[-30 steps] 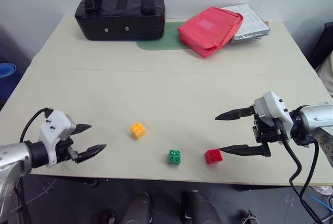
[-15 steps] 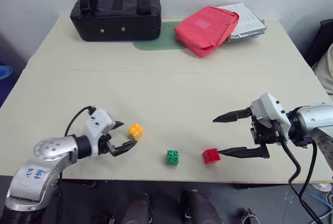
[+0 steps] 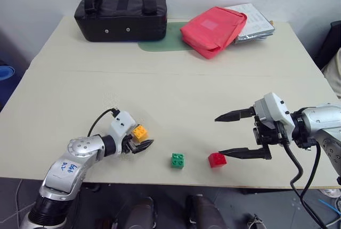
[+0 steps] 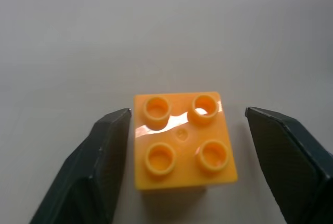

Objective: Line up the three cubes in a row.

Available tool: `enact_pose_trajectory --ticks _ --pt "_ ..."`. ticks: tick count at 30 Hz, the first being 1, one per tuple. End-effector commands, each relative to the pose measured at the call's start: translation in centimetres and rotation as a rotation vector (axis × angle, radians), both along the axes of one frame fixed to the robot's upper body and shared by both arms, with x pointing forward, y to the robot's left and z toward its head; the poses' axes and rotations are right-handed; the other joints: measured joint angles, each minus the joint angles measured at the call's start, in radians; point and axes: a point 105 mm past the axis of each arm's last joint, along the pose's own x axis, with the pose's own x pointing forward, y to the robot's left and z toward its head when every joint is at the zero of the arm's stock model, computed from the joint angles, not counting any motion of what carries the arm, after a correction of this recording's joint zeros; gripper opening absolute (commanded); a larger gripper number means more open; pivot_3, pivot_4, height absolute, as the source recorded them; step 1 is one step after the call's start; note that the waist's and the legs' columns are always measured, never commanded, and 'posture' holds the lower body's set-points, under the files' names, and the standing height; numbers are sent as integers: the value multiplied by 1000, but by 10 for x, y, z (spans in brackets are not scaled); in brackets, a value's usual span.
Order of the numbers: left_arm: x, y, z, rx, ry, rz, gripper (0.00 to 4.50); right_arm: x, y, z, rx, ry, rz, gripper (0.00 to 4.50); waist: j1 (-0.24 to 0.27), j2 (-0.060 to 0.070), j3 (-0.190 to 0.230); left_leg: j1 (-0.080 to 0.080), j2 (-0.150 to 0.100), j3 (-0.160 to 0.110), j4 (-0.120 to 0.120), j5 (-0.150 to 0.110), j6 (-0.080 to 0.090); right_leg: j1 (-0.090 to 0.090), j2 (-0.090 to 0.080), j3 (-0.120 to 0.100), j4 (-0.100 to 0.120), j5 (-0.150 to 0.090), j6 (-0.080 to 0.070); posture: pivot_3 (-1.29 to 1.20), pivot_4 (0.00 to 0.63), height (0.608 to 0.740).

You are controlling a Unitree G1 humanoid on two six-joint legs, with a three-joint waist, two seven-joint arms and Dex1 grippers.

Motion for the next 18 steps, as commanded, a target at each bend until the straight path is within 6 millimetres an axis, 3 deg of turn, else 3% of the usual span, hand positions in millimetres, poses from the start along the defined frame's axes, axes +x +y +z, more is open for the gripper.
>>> enact_pose_trajectory --ticks 1,4,7,11,15,18 --pt "-1 0 8 11 -43 -27 2359 -4 4 5 -6 -37 26 4500 -1 0 0 0 0 0 0 0 0 0 0 0 0 0 0 0 150 740" --pt "0 7 9 31 -48 -38 1508 -2 4 5 -13 -43 27 4500 -1 0 0 0 0 0 0 0 0 0 0 0 0 0 0 0 150 740" --pt "-3 11 15 70 -80 -140 1538 -2 4 5 -12 -44 28 4500 -1 0 0 0 0 0 0 0 0 0 0 0 0 0 0 0 150 740" --pt "-29 10 28 85 -96 -468 1538 -3 3 3 -17 -38 34 4500 -2 0 0 0 0 0 -1 0 0 0 0 0 -1 0 0 0 150 740" --pt "-31 31 23 208 -86 -630 1538 -6 4 -1 -32 -32 50 4500 -3 0 0 0 0 0 -2 0 -1 0 -1 0 -2 -1 -1 0 150 740" --pt "-26 35 18 224 -63 -657 1538 -8 2 -4 -47 -31 52 4500 -2 0 0 0 0 0 -2 0 -1 0 -1 -1 -2 -1 -1 0 150 740"
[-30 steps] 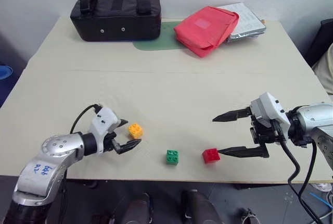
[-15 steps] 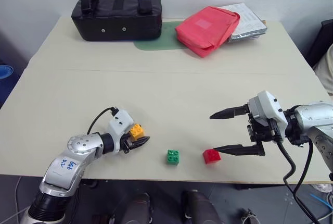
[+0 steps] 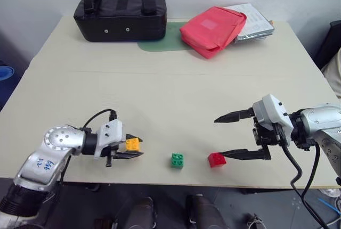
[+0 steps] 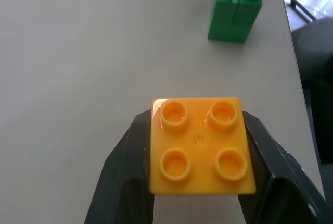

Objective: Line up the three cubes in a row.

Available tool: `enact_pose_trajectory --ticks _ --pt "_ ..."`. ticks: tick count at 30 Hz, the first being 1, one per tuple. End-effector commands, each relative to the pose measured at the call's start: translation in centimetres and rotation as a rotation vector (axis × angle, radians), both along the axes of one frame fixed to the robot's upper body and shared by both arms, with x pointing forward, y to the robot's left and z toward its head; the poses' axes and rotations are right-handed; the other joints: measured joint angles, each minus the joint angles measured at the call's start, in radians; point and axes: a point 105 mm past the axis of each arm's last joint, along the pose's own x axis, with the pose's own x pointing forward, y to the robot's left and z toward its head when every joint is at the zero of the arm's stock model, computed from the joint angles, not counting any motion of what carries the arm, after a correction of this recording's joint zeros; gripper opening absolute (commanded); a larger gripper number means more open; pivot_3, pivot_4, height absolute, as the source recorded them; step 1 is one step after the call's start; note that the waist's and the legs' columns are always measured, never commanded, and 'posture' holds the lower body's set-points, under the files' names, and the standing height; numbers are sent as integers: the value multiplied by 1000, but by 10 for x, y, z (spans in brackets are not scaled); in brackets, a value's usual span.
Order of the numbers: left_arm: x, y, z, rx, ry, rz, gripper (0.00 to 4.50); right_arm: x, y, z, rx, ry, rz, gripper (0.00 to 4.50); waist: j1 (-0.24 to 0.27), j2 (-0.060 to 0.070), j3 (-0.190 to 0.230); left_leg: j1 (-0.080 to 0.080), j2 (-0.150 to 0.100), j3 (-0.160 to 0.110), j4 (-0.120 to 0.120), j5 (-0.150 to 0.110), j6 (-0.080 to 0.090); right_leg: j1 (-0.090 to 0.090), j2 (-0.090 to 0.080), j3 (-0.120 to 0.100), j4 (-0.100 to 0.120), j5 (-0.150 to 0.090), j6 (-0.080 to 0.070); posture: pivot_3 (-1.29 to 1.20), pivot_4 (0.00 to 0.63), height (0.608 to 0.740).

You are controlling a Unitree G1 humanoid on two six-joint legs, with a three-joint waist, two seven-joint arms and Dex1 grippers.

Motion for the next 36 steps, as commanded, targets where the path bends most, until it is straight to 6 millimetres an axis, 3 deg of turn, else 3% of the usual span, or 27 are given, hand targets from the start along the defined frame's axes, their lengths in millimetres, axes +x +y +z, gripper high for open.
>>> enact_pose_trajectory --ticks 1,11,24,25,32,36 --pt "-1 0 -4 24 10 -70 1538 -6 1 2 -26 -38 27 4500 0 0 0 0 0 0 0 0 0 0 0 0 0 0 0 0 150 740" --pt "-2 -6 -18 81 32 -167 1538 -14 -3 -7 -55 -30 11 4500 -2 0 0 -1 0 0 1 0 1 0 1 0 1 0 0 0 150 740" --pt "-1 -8 -23 80 33 -161 1538 -10 -2 -6 -43 -41 1 4500 0 0 0 -1 0 0 1 0 1 0 1 0 1 0 0 0 150 740" --pt "-1 -7 -23 79 33 -160 2267 -10 -2 -6 -42 -42 1 4500 0 0 0 -1 0 0 1 0 1 0 1 0 1 0 0 0 150 740" --pt "-5 -1 -17 53 38 -140 4319 -11 -7 -8 -44 -39 -26 4500 0 0 0 -1 0 0 1 0 1 0 1 0 1 0 0 0 150 740" --pt "-15 16 -1 39 61 -93 4460 -11 -29 -12 -47 -27 -117 4500 0 0 0 -1 0 0 0 0 1 0 1 0 1 0 0 0 150 740"
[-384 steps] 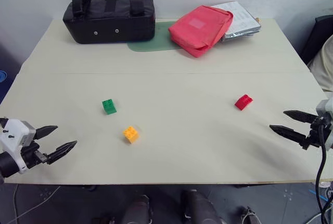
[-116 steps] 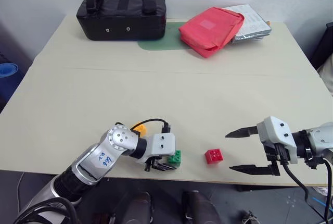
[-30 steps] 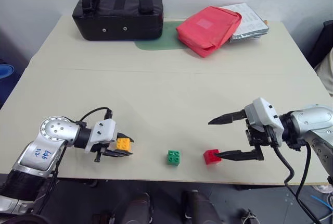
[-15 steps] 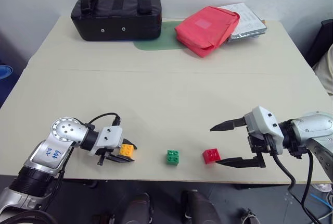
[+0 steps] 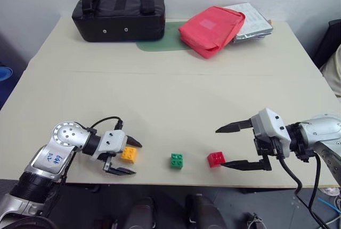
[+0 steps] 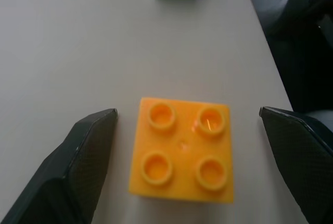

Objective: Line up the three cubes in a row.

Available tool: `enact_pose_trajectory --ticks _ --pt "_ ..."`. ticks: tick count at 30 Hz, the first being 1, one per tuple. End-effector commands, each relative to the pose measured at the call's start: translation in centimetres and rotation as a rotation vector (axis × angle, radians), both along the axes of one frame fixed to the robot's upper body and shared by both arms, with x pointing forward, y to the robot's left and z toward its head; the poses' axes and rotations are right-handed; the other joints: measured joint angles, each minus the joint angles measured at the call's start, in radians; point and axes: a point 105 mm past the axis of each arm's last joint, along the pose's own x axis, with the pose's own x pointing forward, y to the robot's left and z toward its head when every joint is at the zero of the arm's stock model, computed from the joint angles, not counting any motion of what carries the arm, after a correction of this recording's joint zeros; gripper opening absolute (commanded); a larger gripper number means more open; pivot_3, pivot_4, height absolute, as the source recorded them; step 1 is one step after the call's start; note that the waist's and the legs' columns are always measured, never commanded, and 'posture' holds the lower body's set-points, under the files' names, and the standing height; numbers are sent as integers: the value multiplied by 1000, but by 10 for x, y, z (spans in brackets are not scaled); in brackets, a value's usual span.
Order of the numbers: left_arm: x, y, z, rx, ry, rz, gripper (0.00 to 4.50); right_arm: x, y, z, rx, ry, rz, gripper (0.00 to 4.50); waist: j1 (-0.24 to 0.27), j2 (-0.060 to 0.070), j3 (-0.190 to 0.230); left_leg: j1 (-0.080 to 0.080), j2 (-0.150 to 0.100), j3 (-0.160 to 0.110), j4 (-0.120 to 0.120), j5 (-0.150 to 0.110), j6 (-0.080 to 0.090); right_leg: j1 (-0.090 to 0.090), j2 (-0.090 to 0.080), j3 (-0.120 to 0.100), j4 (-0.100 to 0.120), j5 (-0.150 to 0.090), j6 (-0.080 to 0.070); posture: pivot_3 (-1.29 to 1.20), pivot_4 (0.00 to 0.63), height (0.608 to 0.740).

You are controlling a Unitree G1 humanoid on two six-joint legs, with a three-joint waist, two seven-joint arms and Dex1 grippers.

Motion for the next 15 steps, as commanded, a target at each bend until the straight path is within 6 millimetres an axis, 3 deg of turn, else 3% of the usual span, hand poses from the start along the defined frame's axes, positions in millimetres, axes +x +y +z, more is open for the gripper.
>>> enact_pose_trajectory --ticks 1,5,9,12,15 --pt "-9 20 32 -23 -19 48 4460 -2 -24 8 -6 -46 -83 4500 0 0 0 -1 0 0 0 0 0 0 0 0 0 0 0 0 150 740" --pt "-17 46 59 -31 6 161 4460 -10 -52 11 -1 -42 -161 4500 0 0 0 1 0 0 0 -1 2 1 0 0 -1 0 0 0 150 740" --pt "-27 82 93 -16 44 284 4460 -26 -93 11 -34 10 -227 4500 1 0 0 2 0 0 -2 -2 3 2 0 0 -1 0 0 0 150 740" --pt "-29 87 100 2 23 295 4460 -34 -106 8 -39 47 -239 4500 0 0 0 5 0 0 -6 -1 4 4 -1 0 -3 0 0 0 150 740" --pt "-30 82 96 1 18 265 4460 -32 -102 3 -24 41 -233 4500 -1 2 1 17 0 0 -12 -1 4 16 -1 0 -8 -1 -1 0 150 740"
